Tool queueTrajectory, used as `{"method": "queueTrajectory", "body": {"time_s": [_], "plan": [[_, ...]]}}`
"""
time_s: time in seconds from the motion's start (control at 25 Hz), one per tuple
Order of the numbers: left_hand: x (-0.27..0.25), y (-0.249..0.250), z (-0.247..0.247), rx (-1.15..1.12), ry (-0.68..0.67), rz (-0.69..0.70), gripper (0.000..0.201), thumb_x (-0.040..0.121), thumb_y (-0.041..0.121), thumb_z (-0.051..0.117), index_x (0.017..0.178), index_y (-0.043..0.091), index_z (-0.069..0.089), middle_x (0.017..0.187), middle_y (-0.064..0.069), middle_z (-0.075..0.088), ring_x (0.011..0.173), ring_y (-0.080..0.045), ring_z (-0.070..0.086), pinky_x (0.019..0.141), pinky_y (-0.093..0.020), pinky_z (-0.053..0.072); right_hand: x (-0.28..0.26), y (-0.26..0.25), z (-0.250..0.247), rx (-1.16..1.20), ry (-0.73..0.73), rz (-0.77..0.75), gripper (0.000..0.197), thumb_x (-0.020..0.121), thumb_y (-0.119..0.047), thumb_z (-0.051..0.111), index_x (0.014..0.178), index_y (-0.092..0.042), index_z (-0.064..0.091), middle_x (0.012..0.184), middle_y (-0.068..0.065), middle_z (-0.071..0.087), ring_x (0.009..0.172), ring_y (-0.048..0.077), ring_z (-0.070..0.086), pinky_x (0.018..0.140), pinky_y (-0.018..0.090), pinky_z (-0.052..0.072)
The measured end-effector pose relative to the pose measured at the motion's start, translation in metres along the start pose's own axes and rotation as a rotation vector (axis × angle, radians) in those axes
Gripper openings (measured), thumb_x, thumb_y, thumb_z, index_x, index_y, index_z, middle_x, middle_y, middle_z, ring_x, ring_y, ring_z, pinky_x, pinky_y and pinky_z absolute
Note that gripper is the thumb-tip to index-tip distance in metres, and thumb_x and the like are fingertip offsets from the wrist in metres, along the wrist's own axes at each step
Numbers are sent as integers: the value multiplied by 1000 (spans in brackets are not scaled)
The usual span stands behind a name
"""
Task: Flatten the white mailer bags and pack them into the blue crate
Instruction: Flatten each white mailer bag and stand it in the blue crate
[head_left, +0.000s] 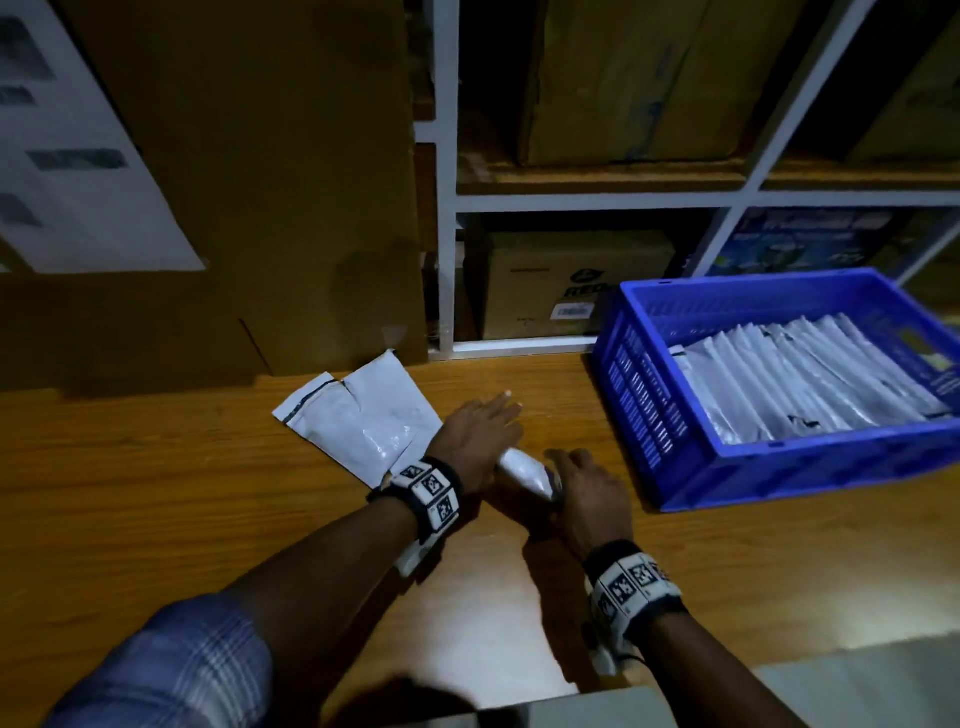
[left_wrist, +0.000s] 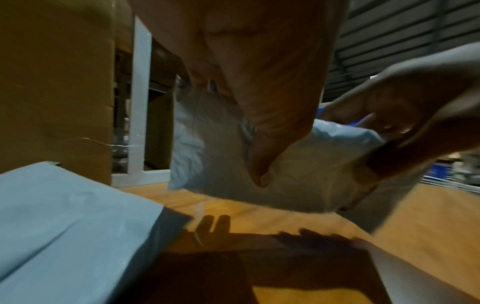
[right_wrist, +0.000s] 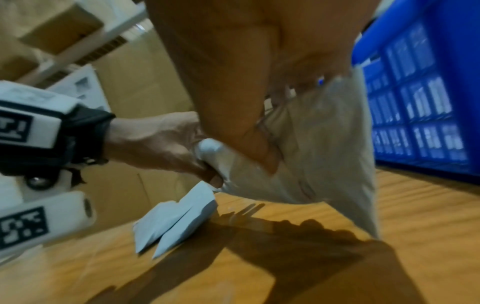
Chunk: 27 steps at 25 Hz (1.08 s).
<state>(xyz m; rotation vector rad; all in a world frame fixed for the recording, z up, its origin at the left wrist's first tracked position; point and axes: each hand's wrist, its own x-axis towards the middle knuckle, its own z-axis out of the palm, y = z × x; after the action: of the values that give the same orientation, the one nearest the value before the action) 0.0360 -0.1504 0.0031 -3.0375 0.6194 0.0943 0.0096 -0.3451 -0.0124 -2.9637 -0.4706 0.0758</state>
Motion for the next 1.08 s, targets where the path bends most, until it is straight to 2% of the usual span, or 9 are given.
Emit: {"method": "queueTrajectory", "body": {"time_s": [0.12,0.2,0.36,0.44,0.52,0.64,0.8,0.92,1.08], "plan": [[-44,27,11,-34,-13,-15,75,76,20,72,142,13,39,157,-11,35,149,-29,24,115,-41,29,-38,-4,19,-12,-158,-43,82,80,-38,66,152,-31,26,154,7,34,129,35,43,98,48,40],[-76,46,24,-69,-36,-96,83,77,21,73,147,12,30,160,-12,29,149,-29,22,118,-41,26,-59,-8,29,55,-261,-90,82,90,-39,55,156,-36,7,164,1,12,145,33,22,111,50,27],[-137,77,65,-268,-101,-242,103,83,17,64,159,25,-4,167,3,-7,154,-22,-3,124,-44,10,-94,-23,43,-17,-292,-151,82,94,-37,52,155,-40,-3,165,-2,2,151,28,5,118,48,10],[-162,90,88,-301,-127,-262,98,87,24,54,158,27,-12,163,5,-22,153,-21,-14,125,-44,-1,-107,-30,52,-48,-369,-151,97,83,-38,61,154,-40,-6,165,-2,-2,152,27,-2,119,51,3],[-180,103,108,-331,-100,-279,90,90,42,44,158,27,-14,160,6,-28,152,-20,-20,123,-44,-10,-120,-33,57,-25,-404,-176,108,70,-50,60,154,-39,-7,163,-5,-8,151,26,-10,119,53,-6],[-187,114,124,-396,-36,-328,77,97,60,20,157,28,-16,160,9,-30,149,-14,-28,121,-42,-15,-133,-36,63,49,-281,-193,81,89,-57,40,156,-39,-3,160,-5,-22,150,24,-19,119,51,-12],[-182,120,133,-365,21,-397,60,104,46,5,160,27,-7,165,6,-16,153,-16,-13,122,-43,-6,-133,-43,77,45,-90,-158,57,102,-43,20,157,-37,5,163,-5,-14,149,21,-20,119,51,-6],[-179,123,136,-344,28,-439,60,104,40,14,161,25,2,167,4,-5,154,-16,-9,122,-44,0,-131,-42,89,-9,-66,-174,57,101,-39,27,157,-31,16,165,0,1,152,26,-6,119,54,2],[-174,127,135,-350,31,-459,60,104,39,18,161,26,3,168,4,-3,154,-15,-9,122,-45,4,-131,-39,101,33,-87,-143,57,102,-38,29,157,-30,17,165,2,6,152,29,1,118,57,8]]}}
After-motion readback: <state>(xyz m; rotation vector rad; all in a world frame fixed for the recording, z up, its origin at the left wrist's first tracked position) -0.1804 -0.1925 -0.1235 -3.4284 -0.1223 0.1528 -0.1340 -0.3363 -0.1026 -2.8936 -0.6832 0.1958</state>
